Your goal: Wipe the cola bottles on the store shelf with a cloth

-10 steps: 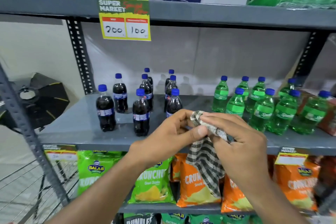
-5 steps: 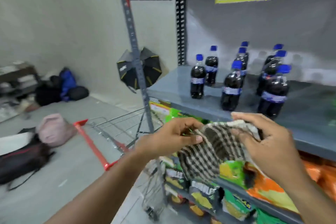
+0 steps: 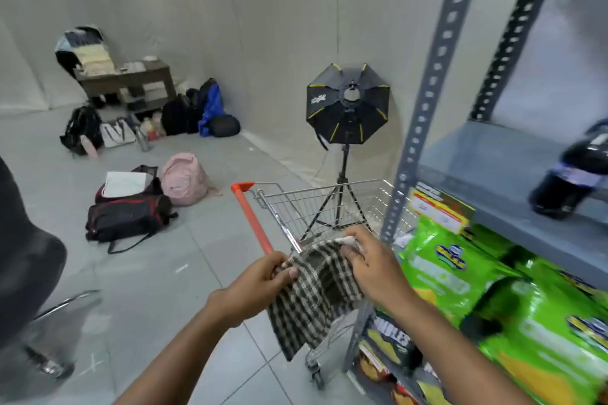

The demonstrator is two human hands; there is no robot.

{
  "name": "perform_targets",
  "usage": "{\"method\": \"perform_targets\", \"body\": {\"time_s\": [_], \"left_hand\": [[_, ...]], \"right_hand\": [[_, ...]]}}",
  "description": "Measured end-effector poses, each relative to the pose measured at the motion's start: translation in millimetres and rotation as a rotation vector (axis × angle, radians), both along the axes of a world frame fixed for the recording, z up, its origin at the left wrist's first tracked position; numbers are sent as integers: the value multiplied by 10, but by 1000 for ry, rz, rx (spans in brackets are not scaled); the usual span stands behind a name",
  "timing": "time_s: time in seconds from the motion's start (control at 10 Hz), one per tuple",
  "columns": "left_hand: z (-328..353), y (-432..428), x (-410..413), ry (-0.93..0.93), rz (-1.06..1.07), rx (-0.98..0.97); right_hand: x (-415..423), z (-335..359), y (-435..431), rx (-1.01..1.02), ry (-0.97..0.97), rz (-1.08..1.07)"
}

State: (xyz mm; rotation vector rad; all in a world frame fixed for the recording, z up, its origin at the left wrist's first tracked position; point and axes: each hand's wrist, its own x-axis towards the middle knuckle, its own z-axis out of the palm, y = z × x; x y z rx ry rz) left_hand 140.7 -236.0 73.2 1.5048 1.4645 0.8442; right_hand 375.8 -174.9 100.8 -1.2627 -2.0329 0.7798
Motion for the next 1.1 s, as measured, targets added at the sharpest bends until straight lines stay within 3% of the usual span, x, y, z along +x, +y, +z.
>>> {"method": "perform_targets", "body": {"time_s": [0.2, 0.4, 0.6, 0.9, 1.0, 1.1], "left_hand": [[-675, 507, -1056, -269, 174, -249], [-1304, 1020, -1394, -335, 353, -382], [-1702, 1308, -1497, -346, 422, -469], [-1881, 1452, -1470, -303, 375, -455], [-1886, 1476, -1472, -216, 380, -346], [-1670, 1592, -1404, 1, 410, -116]], "right_hand": [[-1032, -618, 763, -229, -59, 4], [-1637, -1190, 1400, -407, -147, -93], [-1869, -1550, 1703, -397, -256, -159], [-1936, -1724, 1771, -316, -331, -211], [-1895, -1693, 1789, -264, -365, -213], [-1844, -1515, 1799, -207, -358, -211]]}}
